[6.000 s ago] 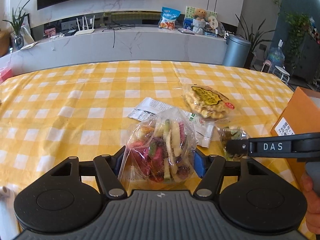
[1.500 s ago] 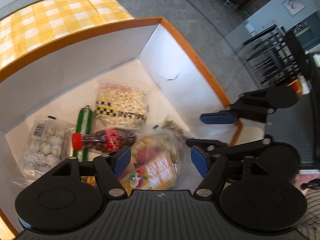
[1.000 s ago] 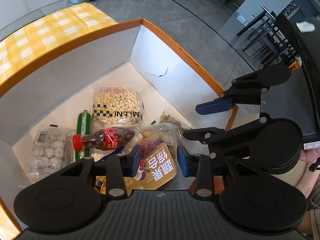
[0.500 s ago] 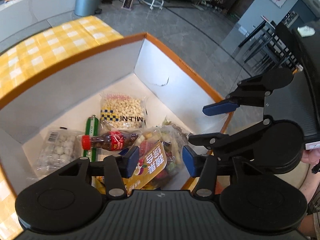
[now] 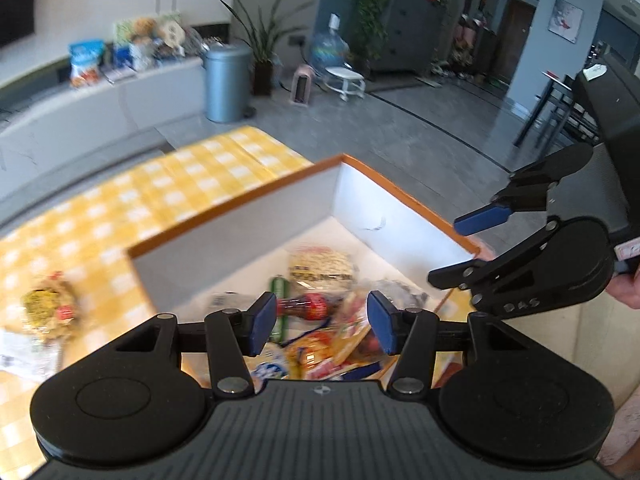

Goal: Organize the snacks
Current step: 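Withdraw both tools from the box back toward the remaining snacks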

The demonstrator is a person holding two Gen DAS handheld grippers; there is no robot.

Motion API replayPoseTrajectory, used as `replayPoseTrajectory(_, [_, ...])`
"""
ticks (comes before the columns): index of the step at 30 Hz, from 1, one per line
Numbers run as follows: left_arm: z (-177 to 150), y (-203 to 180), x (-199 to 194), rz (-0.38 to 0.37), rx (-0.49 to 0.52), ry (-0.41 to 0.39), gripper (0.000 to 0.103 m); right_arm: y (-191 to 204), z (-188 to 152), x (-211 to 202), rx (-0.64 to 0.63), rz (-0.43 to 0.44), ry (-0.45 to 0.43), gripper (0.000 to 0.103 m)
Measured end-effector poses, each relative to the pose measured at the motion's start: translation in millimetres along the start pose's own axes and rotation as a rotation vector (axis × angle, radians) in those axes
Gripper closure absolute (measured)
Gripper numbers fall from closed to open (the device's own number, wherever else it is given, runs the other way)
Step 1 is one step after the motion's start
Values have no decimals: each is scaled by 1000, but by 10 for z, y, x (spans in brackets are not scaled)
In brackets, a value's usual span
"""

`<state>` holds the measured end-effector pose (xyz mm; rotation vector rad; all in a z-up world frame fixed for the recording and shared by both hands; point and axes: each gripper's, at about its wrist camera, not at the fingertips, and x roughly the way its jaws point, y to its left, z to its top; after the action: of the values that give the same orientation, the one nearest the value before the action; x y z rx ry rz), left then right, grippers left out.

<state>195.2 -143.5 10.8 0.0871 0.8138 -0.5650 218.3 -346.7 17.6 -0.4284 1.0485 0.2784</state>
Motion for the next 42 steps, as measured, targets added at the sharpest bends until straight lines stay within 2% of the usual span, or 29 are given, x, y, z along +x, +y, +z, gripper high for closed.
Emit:
replayPoseTrajectory(7, [-231, 173, -337, 110, -22, -54, 41, 263, -8, -241, 86, 9, -136, 49])
replayPoseTrajectory(12, [-408, 380, -542, 172, -83, -92, 41, 589, -22, -341, 135, 26, -254, 48])
replayPoseTrajectory(18, [-632, 656, -740, 248, -172, -144, 41, 1056, -30, -336, 209, 94, -361, 48])
replayPoseTrajectory(21, [-784, 750, -817, 305, -190, -176, 41, 1297, -71, -316, 252, 106, -410, 48])
replayPoseTrajectory(27, [-1151, 991, -931, 371, -266, -232, 41, 1738, -95, -226, 318, 175, -504, 48])
replayPoseTrajectory(31, [-1339, 1132, -999, 416, -294, -236, 41, 2031, -59, -79, 318, 182, -531, 45])
replayPoseTrajectory(34, [-1456, 1274, -1054, 416, -345, -244, 41, 2210, -4, 45, 308, 200, -527, 45])
replayPoseTrajectory(36, [-1512, 1364, -1060, 410, -366, -247, 37, 2318, 45, 128, 297, 218, -519, 45])
replayPoseTrajectory(42, [-1623, 1588, -964, 418, -385, -241, 36, 2536, 214, 367, 257, 230, -495, 45])
